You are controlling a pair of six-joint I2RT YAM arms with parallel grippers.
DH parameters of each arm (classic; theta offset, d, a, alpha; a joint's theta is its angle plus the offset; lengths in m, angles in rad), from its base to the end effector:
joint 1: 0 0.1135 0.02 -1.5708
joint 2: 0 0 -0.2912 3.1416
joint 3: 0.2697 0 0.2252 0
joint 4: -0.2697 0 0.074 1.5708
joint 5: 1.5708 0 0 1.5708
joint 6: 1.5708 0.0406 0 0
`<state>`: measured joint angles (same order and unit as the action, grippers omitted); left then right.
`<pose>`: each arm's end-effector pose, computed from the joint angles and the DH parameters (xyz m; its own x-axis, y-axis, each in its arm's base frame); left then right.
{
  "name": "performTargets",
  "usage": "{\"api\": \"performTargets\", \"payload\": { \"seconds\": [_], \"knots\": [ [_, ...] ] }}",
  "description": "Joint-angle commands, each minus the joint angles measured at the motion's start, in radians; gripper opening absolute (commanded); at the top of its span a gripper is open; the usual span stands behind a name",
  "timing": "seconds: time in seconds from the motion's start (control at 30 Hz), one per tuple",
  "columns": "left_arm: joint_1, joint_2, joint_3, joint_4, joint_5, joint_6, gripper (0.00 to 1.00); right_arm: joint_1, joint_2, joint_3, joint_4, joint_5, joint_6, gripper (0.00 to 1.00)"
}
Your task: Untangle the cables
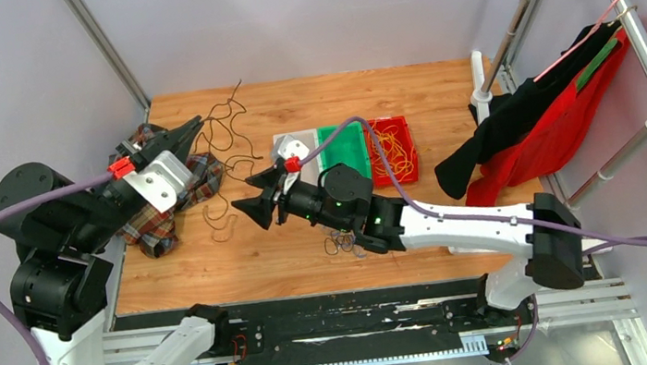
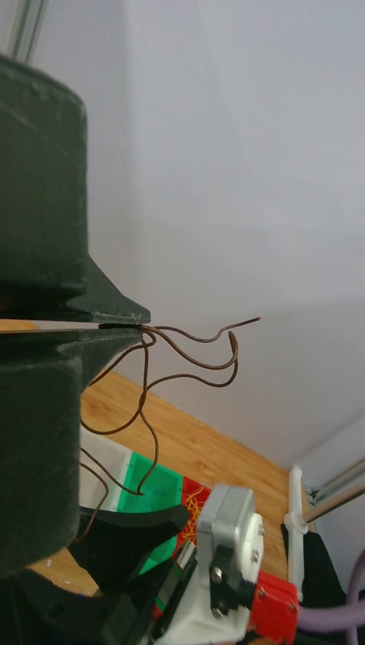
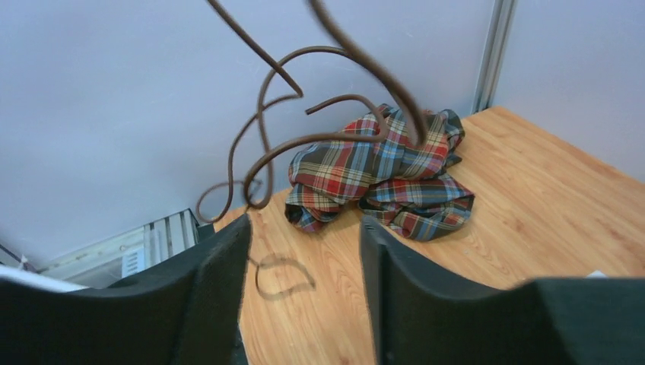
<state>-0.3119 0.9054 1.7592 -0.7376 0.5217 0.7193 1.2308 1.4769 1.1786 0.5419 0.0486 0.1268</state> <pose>0.0377 -0.0334 0.5583 0.5687 0.4168 -0.7091 0.4818 0.5299 0.6979 0.1116 0.3095 0.4246 -0.0373 0.2733 -0.9612 -0.9287 0.3458 0.1344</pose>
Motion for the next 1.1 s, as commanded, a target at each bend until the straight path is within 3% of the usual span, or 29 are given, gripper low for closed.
{"api": "performTargets", "payload": {
  "seconds": [0.0, 0.1, 0.27, 0.4, 0.47, 0.63, 0.67, 0.97, 1.0, 1.07],
  "knots": [
    [-0.006, -0.014, -0.004, 0.006, 0.018, -0.038, 0.00, 0.006, 0.066, 0.074, 0.052, 0.020, -0.010, 0.48],
    [-0.006, -0.015, 0.001, 0.005, 0.023, -0.062, 0.00, 0.001, 0.095, 0.078, 0.087, 0.013, 0.009, 0.46],
    [-0.006, -0.024, -0.003, 0.006, 0.027, -0.066, 0.00, 0.001, 0.101, 0.060, 0.123, 0.005, 0.030, 0.59],
    [-0.006, -0.034, -0.015, 0.006, 0.027, -0.067, 0.00, 0.001, 0.081, 0.019, 0.164, 0.014, 0.048, 0.57],
    [-0.006, -0.037, -0.022, 0.006, 0.030, -0.072, 0.00, 0.000, 0.071, -0.001, 0.174, 0.027, 0.054, 0.47],
    [-0.006, -0.048, -0.035, 0.006, 0.031, -0.080, 0.00, 0.000, 0.029, -0.091, 0.208, 0.132, 0.053, 0.02],
    [-0.005, -0.049, -0.037, 0.006, 0.029, -0.085, 0.01, -0.001, 0.018, -0.114, 0.217, 0.156, 0.053, 0.01],
    [-0.006, -0.067, -0.053, 0.005, 0.033, -0.127, 0.00, -0.010, -0.072, -0.240, 0.195, 0.251, 0.006, 0.01],
    [-0.006, -0.077, -0.065, 0.004, 0.034, -0.126, 0.00, -0.011, -0.087, -0.246, 0.186, 0.252, -0.005, 0.06],
    [-0.006, -0.090, -0.093, 0.006, 0.035, -0.120, 0.00, -0.015, -0.133, -0.245, 0.152, 0.238, -0.030, 0.35]
  ]
}}
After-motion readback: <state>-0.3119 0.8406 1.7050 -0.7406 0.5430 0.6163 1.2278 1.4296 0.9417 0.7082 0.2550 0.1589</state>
